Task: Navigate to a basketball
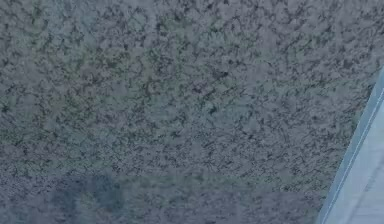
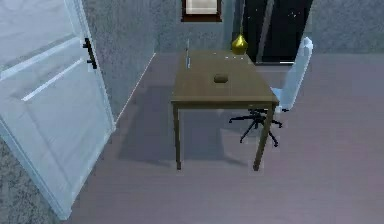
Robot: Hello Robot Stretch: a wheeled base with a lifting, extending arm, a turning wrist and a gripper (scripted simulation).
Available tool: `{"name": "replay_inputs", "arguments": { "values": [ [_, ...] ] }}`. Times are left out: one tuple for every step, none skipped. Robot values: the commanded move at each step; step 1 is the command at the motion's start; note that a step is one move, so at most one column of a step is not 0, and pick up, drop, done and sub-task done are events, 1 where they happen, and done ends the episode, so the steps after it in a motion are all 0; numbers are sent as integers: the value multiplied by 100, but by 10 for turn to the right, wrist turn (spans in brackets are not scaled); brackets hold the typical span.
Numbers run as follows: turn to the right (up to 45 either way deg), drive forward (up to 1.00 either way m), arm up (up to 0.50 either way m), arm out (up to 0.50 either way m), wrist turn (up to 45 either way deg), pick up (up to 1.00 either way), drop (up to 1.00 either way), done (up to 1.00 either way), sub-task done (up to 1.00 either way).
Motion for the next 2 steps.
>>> {"name": "replay_inputs", "arguments": {
  "values": [
    [-420, 0, 0, 0, 0, 0, 0, 0, 0],
    [0, 35, 0, 0, 0, 0, 0, 0, 0]
  ]
}}
